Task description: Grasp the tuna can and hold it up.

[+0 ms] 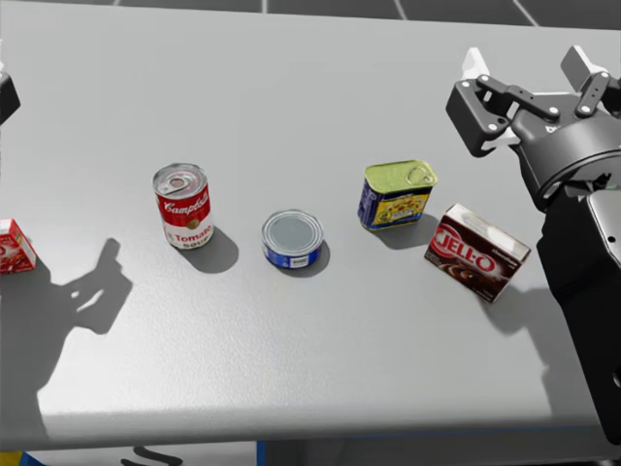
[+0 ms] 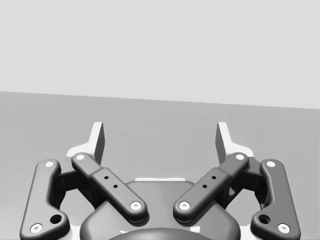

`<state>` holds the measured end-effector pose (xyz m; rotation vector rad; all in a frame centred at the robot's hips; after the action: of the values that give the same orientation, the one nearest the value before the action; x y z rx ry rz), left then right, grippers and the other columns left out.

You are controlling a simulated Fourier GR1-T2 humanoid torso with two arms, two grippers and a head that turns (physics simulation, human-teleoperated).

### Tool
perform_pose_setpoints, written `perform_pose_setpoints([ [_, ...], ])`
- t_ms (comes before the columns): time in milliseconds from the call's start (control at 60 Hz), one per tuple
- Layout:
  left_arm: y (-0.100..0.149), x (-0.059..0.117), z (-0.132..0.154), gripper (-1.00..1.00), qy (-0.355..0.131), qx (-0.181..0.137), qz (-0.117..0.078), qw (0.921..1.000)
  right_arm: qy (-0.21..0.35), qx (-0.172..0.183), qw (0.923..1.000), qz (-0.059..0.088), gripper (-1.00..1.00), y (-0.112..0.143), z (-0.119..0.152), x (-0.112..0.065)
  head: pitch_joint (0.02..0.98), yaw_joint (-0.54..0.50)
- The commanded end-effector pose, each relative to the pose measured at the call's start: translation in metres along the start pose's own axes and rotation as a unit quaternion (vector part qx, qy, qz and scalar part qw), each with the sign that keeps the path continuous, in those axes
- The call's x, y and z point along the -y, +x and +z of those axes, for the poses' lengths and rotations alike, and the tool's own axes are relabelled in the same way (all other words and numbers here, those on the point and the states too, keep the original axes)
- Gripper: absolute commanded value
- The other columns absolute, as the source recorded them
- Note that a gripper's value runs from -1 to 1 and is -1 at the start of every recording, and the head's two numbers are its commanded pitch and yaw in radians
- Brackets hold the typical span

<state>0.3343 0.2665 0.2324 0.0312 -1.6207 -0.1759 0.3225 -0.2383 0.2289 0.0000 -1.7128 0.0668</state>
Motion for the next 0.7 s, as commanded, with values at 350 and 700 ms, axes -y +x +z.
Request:
perform_pose_setpoints([
  [350, 0.000, 0.002, 0.001, -1.00, -0.003, 0.003, 0.000, 1.0000, 0.086, -0.021, 0.9955, -0.033, -1.00, 0.061, 0.091, -0.056, 0.857, -0.08],
  [700, 0.002, 0.005, 0.002, -1.00, -0.007, 0.017, 0.004, 0.9998, 0.205, -0.085, 0.9725, -0.069, -1.00, 0.035, 0.127, -0.091, 0.854, -0.08],
])
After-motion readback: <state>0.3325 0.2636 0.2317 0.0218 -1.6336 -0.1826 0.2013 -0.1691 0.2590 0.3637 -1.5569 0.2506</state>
